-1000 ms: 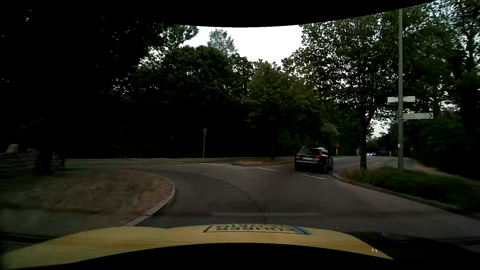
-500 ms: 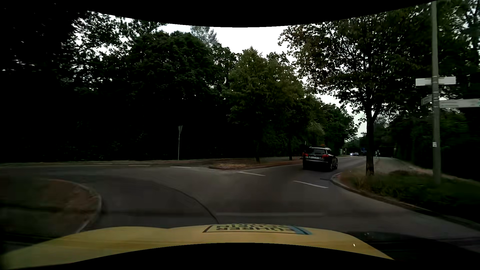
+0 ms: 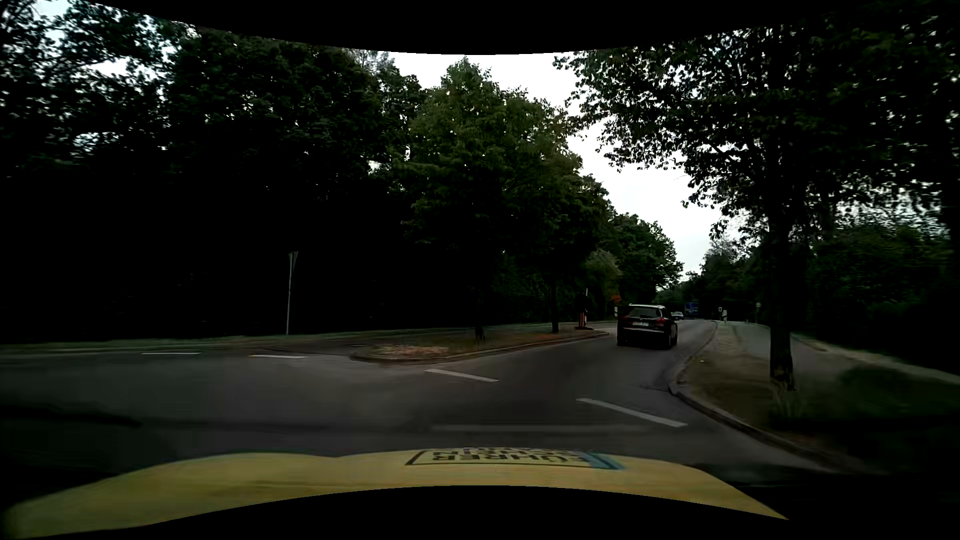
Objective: Follow the waypoints while adhering to traffic rules and regulations
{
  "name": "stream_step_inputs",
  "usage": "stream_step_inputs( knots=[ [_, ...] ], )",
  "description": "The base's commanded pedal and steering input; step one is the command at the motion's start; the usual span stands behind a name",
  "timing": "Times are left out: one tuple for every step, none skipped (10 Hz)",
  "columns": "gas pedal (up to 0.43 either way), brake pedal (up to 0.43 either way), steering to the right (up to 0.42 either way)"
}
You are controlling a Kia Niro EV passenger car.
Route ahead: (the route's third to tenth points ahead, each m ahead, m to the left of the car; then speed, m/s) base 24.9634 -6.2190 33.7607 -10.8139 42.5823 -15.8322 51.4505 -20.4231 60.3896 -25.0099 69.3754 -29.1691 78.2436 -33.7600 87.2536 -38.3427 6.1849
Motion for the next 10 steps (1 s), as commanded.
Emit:
stream_step_inputs(
  knots=[
    [0.169,0.000,0.113],
    [0.169,0.000,0.118],
    [0.169,0.000,0.120],
    [0.169,0.000,0.125],
    [0.169,0.000,0.136],
    [0.169,0.000,0.148],
    [0.177,0.000,0.153],
    [0.177,0.000,0.155],
    [0.177,0.000,0.155],
    [0.177,0.000,0.155]
  ],
)
